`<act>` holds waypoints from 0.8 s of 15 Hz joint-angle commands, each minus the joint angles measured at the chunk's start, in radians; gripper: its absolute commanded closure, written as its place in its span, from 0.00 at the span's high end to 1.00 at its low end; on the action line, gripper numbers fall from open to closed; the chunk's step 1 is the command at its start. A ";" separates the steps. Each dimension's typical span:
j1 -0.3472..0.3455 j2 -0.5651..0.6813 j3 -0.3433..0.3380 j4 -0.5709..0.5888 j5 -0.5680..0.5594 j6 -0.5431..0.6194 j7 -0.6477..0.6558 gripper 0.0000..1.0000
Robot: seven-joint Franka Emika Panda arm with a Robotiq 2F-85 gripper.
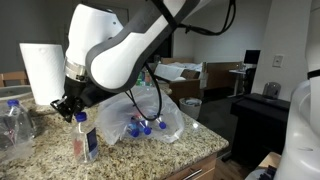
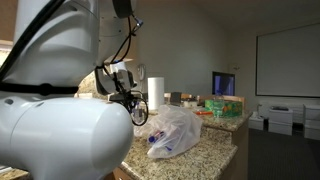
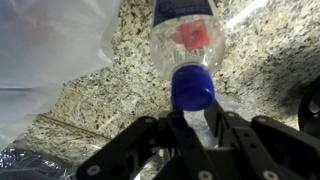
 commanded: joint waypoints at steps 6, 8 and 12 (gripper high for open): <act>0.007 -0.021 -0.011 -0.010 -0.016 -0.016 0.032 0.63; 0.006 -0.024 -0.008 -0.012 -0.007 -0.021 0.027 0.76; 0.005 -0.028 0.000 -0.019 0.010 -0.061 0.013 1.00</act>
